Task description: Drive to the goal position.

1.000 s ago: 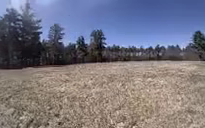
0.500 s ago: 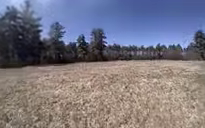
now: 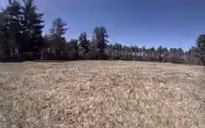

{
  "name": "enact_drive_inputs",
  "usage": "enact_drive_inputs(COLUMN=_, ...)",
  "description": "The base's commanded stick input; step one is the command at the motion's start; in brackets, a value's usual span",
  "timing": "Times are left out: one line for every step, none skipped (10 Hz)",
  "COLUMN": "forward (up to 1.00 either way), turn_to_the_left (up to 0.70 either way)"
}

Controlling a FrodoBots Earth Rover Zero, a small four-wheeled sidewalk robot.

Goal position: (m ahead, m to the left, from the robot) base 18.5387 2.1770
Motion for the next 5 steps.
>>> enact_drive_inputs(forward=0.7, turn_to_the_left=0.0)
enact_drive_inputs(forward=0.7, turn_to_the_left=0.0)
enact_drive_inputs(forward=0.7, turn_to_the_left=0.0)
enact_drive_inputs(forward=0.7, turn_to_the_left=0.0)
enact_drive_inputs(forward=0.7, turn_to_the_left=0.0)
